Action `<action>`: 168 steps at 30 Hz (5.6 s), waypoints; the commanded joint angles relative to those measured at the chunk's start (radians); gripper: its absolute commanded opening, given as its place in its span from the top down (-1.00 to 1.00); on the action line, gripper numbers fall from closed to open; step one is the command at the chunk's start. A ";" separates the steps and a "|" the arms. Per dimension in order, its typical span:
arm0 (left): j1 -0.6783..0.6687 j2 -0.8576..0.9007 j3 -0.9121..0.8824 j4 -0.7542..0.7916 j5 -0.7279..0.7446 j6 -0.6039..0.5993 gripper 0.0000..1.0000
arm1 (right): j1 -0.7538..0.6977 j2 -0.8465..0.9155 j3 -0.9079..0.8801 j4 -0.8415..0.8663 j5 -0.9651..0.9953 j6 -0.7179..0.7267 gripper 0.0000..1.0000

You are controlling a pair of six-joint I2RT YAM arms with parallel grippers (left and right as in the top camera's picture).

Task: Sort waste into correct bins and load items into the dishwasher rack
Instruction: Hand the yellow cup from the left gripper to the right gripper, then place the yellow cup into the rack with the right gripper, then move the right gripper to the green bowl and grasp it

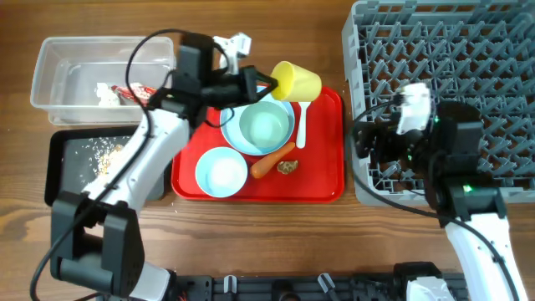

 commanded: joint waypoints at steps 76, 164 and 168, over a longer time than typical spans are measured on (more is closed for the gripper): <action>0.221 -0.266 0.005 -0.587 -0.456 0.229 0.06 | -0.407 0.063 0.314 -0.292 0.468 0.071 -0.34; 0.371 -0.266 0.005 -0.801 -0.828 0.145 -0.43 | 0.380 0.853 0.313 0.164 0.217 0.468 0.53; 0.371 -0.266 0.005 -0.800 -0.821 0.145 -0.43 | 0.380 0.853 0.313 0.163 0.225 0.474 0.64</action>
